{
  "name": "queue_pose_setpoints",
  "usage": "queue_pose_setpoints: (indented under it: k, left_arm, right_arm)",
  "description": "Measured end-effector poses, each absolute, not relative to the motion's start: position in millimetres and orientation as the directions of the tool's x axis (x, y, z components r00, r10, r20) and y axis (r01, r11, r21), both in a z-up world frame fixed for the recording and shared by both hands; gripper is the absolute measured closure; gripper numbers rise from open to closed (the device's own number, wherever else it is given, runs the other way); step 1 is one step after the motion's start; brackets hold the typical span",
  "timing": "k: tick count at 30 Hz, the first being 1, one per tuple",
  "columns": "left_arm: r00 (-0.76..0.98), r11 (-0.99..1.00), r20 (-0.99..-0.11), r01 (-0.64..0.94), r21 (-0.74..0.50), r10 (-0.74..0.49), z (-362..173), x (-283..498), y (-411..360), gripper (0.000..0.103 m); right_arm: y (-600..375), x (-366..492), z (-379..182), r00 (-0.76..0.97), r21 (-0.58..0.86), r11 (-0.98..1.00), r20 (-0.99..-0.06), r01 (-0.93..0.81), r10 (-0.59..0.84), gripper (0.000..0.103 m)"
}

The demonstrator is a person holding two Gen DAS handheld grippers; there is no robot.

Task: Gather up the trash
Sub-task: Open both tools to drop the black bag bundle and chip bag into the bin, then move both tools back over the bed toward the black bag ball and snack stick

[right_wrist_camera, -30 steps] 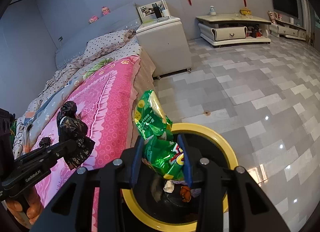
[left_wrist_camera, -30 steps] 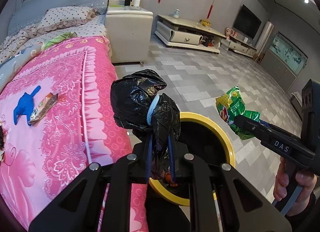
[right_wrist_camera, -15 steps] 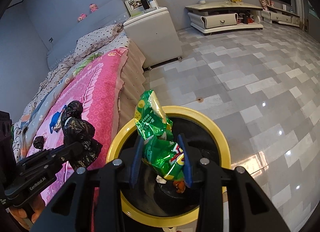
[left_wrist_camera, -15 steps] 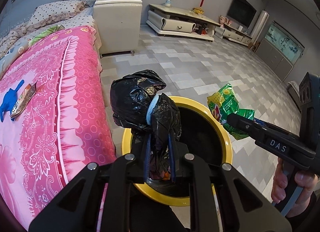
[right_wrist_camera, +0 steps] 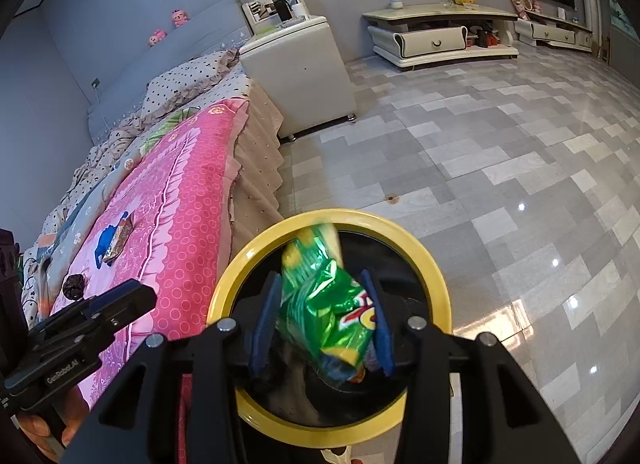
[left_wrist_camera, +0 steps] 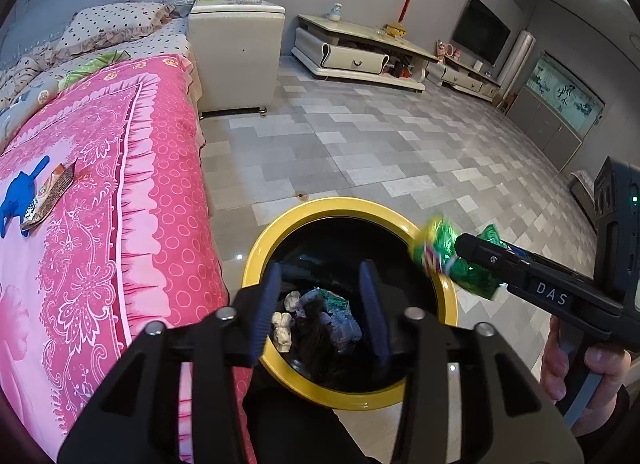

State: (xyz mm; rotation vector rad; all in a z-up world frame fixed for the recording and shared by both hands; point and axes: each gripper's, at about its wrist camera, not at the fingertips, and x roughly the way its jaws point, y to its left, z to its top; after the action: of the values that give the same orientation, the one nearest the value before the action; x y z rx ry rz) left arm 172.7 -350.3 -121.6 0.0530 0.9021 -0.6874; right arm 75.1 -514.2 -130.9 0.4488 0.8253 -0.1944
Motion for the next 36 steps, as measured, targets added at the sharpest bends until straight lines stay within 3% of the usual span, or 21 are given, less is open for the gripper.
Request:
queue_pose_setpoints:
  k: [11,14,21,30,36]
  left_arm:
    - [0.474,0.82,-0.723,0.527,-0.225,-0.503,-114.8,181.8,-316.3,0.039]
    - [0.499,0.839,-0.72,0.498,-0.218,-0.483,-112.8,189.4,-299.0,0.037]
    - [0.555,0.884,-0.713,0.423,-0.202,-0.428,-110.1,207.5,-251.1,0.033]
    - [0.62,0.94,-0.713,0.287,-0.182,-0.327,-108.2,237.9,-164.1,0.03]
    - [0.652,0.968,-0.716,0.184,-0.169,-0.249,-110.5,256.2,-104.2,0.029]
  right_arm:
    - [-506.4,79.3,-132.8,0.647,0.294,0.885,-0.762,0.361,-0.011,0.048]
    - [-498.0,85.7,-128.9,0.649,0.283,0.892,-0.76,0.353,-0.016,0.042]
    - [-470.8,111.0,-122.6,0.651,0.291,0.907,-0.759,0.304,0.025,0.041]
    - [-412.7,159.2,-109.9,0.66,0.293,0.932,-0.746,0.214,0.083,0.029]
    - [-365.9,196.8,-101.4,0.667,0.312,0.941,-0.73,0.129,0.15,0.028]
